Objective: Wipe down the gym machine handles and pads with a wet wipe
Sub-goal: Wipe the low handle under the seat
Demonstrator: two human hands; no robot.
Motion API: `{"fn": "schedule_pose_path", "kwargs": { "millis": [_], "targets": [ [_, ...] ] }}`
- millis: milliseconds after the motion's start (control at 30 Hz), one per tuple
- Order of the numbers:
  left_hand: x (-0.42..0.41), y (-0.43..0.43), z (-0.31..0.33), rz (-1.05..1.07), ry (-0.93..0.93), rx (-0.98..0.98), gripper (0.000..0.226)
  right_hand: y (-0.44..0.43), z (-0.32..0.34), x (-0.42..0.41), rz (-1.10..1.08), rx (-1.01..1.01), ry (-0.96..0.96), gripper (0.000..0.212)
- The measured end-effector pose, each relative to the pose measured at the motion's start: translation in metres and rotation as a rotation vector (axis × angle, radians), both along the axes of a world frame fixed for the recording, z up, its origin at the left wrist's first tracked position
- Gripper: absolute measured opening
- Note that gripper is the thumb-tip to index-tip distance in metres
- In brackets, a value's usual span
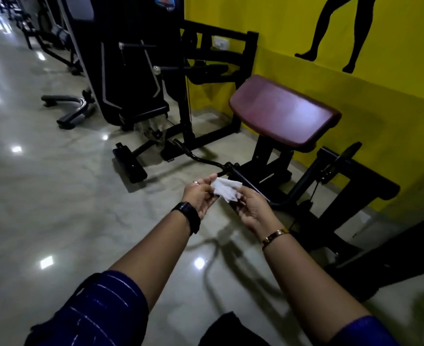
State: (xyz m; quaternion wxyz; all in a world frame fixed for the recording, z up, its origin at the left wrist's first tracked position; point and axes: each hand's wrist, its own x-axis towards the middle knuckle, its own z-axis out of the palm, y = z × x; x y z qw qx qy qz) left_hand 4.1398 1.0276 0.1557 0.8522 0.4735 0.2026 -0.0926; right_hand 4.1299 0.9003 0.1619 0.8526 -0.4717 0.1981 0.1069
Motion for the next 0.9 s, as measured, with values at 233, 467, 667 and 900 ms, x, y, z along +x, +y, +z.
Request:
{"fn": "schedule_pose_path", "kwargs": {
  "millis": [233,467,667,900],
  "targets": [
    [0.107,0.0,-0.017,-0.056,0.034,0.049,0.044,0.002,-0.024,0.111,0.036,-0.065,0.053,0.032],
    [0.214,-0.007,-0.025,-0.171,0.082,0.16,0.046,0.001,-0.032,0.218,0.037,-0.027,0.109,0.056],
    [0.278,-0.009,-0.048,-0.283,0.115,0.176,0.047,-0.012,-0.06,0.283,-0.062,0.03,0.242,0.031],
    [0.335,-0.003,-0.092,-0.512,0.154,0.226,0.032,-0.022,-0.097,0.313,-0.231,0.137,0.361,0.033]
  ]
}}
